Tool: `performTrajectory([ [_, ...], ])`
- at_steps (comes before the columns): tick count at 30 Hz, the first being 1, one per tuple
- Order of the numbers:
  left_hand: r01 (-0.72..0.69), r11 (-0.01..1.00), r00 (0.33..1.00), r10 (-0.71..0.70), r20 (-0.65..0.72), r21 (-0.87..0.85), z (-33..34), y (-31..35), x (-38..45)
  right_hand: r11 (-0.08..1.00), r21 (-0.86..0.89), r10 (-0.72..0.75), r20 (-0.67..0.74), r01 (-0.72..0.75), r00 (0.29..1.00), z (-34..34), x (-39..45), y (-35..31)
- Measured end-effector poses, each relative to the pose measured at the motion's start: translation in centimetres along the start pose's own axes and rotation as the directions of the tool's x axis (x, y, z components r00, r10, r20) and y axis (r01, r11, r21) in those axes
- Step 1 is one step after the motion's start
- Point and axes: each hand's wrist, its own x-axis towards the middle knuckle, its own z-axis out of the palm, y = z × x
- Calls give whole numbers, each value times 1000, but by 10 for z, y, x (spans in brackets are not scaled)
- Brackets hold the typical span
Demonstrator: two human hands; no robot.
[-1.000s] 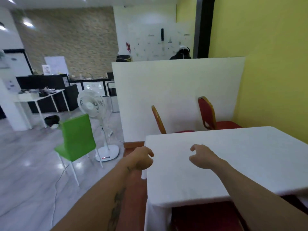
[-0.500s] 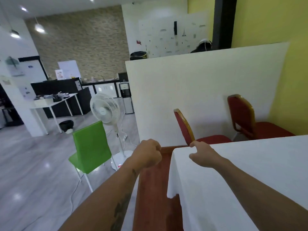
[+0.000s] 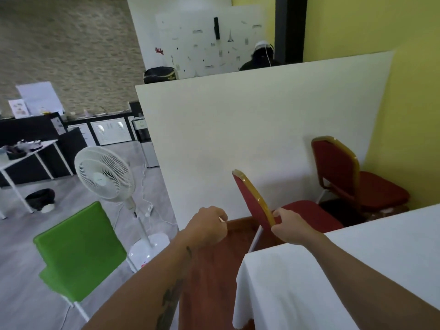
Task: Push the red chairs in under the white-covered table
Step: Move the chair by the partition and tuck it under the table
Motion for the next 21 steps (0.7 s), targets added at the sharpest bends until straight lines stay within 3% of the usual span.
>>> performTrajectory([
  [11,-269,960,952,253,174,77,-9,-60,184,976,-28,214,-63,-216,975,27,139,-36],
  [17,-511,821,848,432,308,253,-5,-81,277,947,3,319,-83,-320,944,46,194,-45],
  [21,-654,645,756,529,386,395,13,-81,334,920,-24,389,-49,-391,920,54,229,-43],
])
